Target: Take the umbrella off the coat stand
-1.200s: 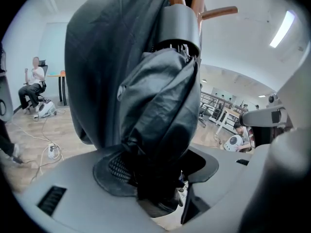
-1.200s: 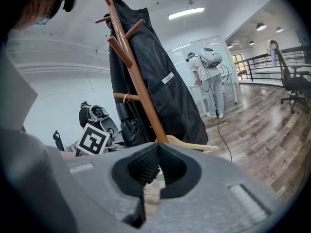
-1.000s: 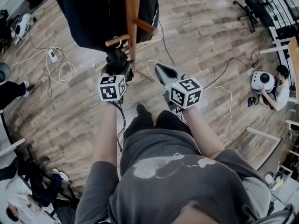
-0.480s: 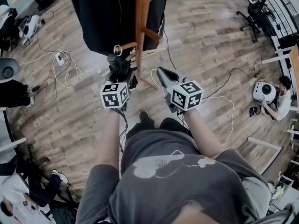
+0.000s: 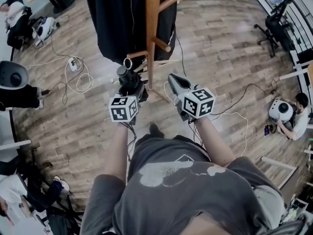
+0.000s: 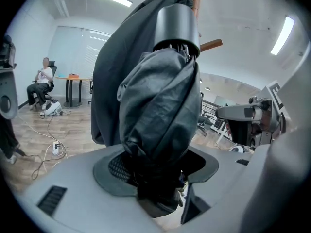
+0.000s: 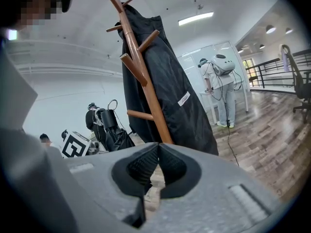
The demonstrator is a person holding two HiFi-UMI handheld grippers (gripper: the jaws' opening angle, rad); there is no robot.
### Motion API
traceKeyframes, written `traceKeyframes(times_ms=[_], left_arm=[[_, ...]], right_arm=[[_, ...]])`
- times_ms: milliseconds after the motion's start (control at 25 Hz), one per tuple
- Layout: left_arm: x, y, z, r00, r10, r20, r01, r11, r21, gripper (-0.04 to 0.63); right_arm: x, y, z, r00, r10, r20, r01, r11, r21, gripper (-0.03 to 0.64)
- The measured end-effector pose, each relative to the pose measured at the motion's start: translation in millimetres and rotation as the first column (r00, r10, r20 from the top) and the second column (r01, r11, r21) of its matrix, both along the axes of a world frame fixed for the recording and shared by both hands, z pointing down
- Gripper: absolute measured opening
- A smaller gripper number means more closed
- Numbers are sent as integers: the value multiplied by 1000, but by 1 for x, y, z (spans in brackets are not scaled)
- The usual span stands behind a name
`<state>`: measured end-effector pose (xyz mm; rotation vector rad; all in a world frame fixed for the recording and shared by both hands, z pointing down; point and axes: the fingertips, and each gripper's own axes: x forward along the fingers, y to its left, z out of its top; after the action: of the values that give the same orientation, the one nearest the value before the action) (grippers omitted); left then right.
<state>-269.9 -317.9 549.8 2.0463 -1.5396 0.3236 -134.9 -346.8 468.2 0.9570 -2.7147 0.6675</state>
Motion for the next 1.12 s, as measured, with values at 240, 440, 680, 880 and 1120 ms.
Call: traceKeyframes(times_ms=[240, 440, 680, 880, 1120], left_arm=[[20, 26, -21, 999, -36, -3, 36, 999, 10, 267], [40, 49, -46, 998, -68, -8, 68, 997, 28, 267], [68, 79, -69, 995, -104, -8, 104, 992, 67, 267], [93, 111, -87, 991, -131, -3, 130, 988, 85, 267], [130, 161, -82, 986, -161, -31, 163, 983, 79, 267]], right_arm=[[19, 13, -8, 999, -35, 30, 35, 999, -11, -2], [40, 28, -20, 996, -72, 49, 72, 997, -4, -2], [64, 48, -31, 991, -110, 82, 109, 994, 12, -2], [83, 78, -38, 984, -156, 90, 154, 988, 26, -2], [111, 117, -30, 971, -223, 86, 221, 975, 24, -2]])
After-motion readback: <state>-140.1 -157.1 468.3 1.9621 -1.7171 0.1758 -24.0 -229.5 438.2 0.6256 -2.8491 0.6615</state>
